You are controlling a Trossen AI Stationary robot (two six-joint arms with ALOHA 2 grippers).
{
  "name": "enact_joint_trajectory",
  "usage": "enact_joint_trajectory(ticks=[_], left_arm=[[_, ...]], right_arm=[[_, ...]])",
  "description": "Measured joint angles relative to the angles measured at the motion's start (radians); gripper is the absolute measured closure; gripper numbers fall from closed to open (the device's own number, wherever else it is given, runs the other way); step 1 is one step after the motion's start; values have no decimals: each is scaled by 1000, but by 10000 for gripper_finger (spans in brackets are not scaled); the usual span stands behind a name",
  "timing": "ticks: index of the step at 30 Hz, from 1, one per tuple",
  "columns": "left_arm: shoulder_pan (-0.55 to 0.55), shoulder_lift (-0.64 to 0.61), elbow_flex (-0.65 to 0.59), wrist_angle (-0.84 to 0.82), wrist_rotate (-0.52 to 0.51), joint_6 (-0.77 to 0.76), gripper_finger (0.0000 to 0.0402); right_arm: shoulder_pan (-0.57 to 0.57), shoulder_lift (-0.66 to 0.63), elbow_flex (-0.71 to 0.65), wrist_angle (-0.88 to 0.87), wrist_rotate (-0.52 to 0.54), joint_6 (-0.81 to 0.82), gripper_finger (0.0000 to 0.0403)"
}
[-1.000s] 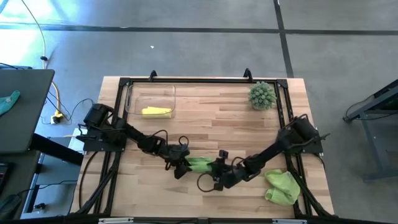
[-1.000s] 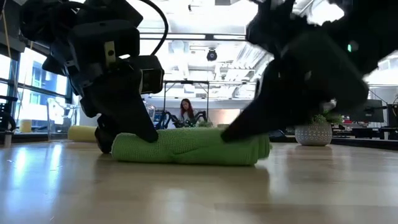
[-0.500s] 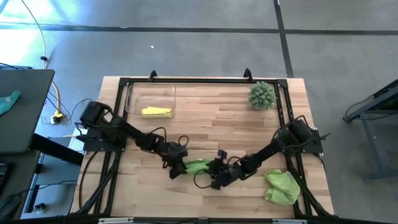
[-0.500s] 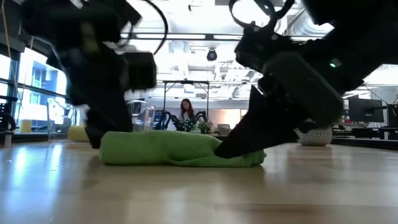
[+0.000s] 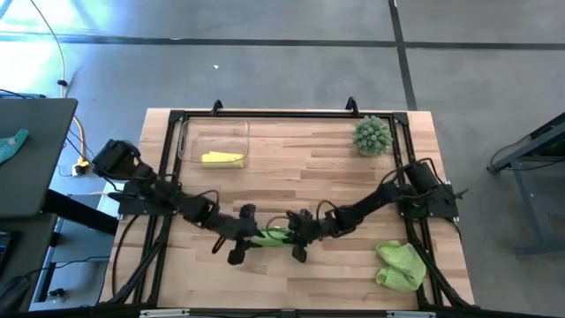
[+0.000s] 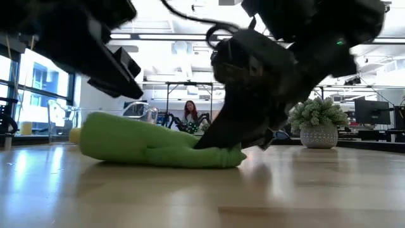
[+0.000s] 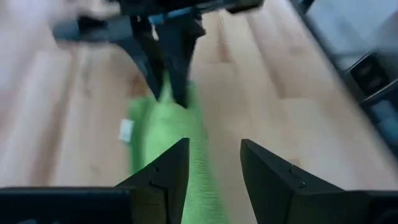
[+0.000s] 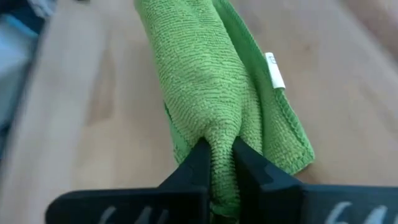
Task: Roll microfiber towels into tight, uniform cylinder then place into a basket
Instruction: Roll the green microfiber cloth
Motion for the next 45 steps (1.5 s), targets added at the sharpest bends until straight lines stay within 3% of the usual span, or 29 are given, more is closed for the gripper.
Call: enact_joint_trajectory(ticks=[5, 14, 20, 27, 31, 39, 45], left_arm=[[-97, 41, 1, 10, -211, 163, 268], [-152, 162, 10, 13, -433, 197, 268], [-124, 268, 39, 17, -434, 136, 268], [-81, 296, 45, -48, -397, -143, 273], [-72, 295, 45, -56, -394, -202, 294], [-49, 295, 43, -51, -366, -266, 347], [-19, 287, 43, -27, -307, -322, 353]], right_arm=[[-66, 1, -1, 23, -184, 113, 391], [-116, -2, 1, 30, -244, 219, 391], [-116, -2, 1, 36, -235, 190, 382], [-117, -31, -3, 37, -233, 88, 302], [-120, -66, -6, 20, -220, -22, 271], [-57, -77, -5, 2, -162, -326, 261], [1, -81, -1, -68, -14, -497, 261]])
